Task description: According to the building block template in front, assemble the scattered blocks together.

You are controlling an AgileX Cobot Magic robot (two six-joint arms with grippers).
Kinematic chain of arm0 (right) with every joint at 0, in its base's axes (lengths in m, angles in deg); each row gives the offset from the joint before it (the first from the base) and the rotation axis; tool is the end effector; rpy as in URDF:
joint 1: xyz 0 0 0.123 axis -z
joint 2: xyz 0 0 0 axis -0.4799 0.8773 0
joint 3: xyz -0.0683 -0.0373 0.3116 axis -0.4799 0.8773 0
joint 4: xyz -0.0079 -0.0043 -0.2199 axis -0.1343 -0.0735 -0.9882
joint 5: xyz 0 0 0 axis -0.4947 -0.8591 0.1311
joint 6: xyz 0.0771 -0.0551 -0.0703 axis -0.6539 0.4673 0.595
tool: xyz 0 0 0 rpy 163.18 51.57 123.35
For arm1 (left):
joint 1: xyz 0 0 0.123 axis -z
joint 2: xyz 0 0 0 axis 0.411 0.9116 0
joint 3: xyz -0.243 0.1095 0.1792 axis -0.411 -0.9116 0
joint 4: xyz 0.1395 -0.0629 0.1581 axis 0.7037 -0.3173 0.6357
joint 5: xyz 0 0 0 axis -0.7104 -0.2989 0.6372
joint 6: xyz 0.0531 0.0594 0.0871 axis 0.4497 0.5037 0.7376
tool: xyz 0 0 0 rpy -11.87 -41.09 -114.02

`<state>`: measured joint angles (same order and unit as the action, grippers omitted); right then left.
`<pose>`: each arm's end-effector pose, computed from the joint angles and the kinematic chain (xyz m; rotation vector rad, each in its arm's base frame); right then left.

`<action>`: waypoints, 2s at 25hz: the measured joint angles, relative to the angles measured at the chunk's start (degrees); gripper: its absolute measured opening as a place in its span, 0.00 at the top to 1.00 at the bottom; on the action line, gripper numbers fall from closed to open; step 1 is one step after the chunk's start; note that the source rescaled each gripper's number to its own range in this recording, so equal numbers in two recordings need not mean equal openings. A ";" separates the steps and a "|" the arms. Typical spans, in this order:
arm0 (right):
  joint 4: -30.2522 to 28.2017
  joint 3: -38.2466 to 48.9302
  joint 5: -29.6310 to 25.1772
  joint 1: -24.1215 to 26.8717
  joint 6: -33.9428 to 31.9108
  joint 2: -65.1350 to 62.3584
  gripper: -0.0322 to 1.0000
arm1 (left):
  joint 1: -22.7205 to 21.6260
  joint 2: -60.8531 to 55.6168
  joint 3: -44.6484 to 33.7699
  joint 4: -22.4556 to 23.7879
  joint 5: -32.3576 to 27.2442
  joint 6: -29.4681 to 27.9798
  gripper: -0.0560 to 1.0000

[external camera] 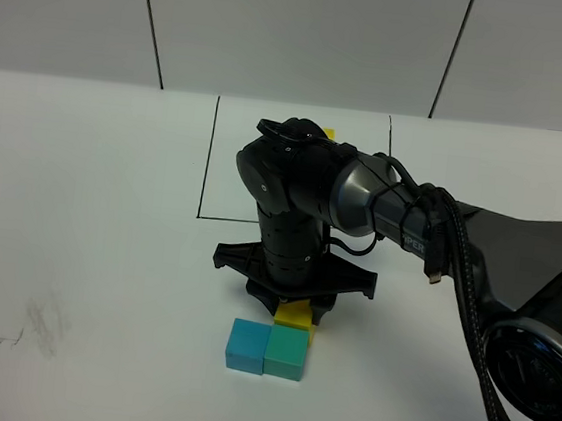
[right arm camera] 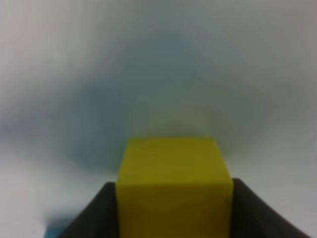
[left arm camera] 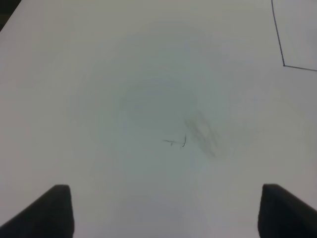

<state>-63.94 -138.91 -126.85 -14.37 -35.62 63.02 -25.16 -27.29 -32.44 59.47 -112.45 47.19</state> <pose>0.3348 0.2997 0.1539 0.3512 3.0794 -0.1236 -0.0474 0.0061 0.2506 -0.2009 2.0276 -0.0221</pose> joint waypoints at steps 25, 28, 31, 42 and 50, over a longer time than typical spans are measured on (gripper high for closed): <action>2.39 0.00 0.67 0.00 -0.66 0.57 0.84 | 0.00 0.00 0.00 0.00 0.00 0.00 0.10; 2.11 0.00 0.62 0.00 -1.06 0.57 0.77 | 0.00 0.00 0.00 0.00 0.00 0.00 0.10; 1.62 0.00 0.51 0.00 -1.76 0.57 0.74 | 0.00 0.00 0.00 0.00 0.00 0.00 0.10; -5.29 0.00 1.42 0.00 -2.61 -4.14 0.71 | 0.00 0.00 0.00 0.00 0.00 0.05 0.10; -9.50 -1.59 2.24 0.00 3.25 -10.30 0.50 | 0.00 0.00 0.00 0.00 0.00 0.05 0.10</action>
<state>-73.44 -140.50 -124.60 -14.37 -32.37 52.72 -25.16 -27.29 -32.44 59.47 -112.45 47.25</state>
